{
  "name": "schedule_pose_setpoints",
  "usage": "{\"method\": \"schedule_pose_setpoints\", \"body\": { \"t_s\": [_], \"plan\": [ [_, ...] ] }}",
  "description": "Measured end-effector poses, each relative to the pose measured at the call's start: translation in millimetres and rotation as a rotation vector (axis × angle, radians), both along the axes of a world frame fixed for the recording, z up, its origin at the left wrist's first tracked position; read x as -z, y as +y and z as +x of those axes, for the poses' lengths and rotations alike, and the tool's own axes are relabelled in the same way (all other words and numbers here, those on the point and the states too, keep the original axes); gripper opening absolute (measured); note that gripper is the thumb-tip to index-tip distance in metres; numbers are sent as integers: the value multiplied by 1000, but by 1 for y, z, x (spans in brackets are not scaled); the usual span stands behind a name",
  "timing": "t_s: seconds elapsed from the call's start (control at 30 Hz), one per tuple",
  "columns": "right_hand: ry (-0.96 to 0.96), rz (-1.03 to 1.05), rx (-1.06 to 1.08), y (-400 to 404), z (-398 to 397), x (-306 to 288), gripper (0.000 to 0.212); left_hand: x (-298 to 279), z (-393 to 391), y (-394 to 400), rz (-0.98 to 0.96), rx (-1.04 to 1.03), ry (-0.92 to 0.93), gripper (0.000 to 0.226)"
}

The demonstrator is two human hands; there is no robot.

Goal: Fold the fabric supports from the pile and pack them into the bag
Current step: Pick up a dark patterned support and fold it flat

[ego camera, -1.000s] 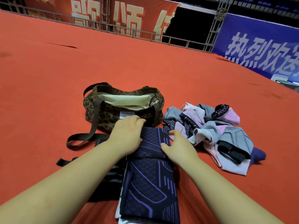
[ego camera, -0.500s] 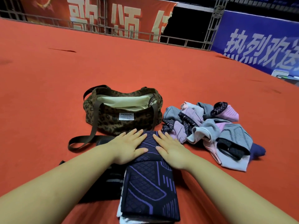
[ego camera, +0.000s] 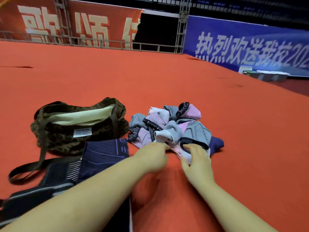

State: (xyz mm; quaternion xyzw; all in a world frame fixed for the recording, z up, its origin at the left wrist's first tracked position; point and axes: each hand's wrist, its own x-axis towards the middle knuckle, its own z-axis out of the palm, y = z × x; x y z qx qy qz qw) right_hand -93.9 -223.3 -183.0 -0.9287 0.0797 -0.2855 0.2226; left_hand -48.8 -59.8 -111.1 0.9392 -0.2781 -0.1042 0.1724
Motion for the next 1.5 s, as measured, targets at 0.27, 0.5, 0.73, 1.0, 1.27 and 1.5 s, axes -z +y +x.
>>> {"method": "schedule_pose_setpoints", "body": {
  "t_s": [0.27, 0.5, 0.73, 1.0, 1.27, 1.5],
  "plan": [
    [30, 5, 178, -67, 18, 0, 40, 44, 4, -90, -661, -441, 375, 38],
    [-68, -44, 206, -87, 44, 11, 9, 59, 16, -119, -849, -593, 438, 40],
    [-194, 144, 110, -72, 20, -11, 13, 61, 5, -116, -730, -591, 228, 45],
    [-173, 634, 131, -24, -54, -13, 19, 70, -65, -84, -899, -567, 154, 4],
    [26, 417, 25, 10, -94, -8, 36, 72, -108, -35, -839, -356, -59, 11],
    [-93, 248, -120, 19, -98, -35, 28, 43, -111, -8, -721, -130, -373, 33]
  ]
}}
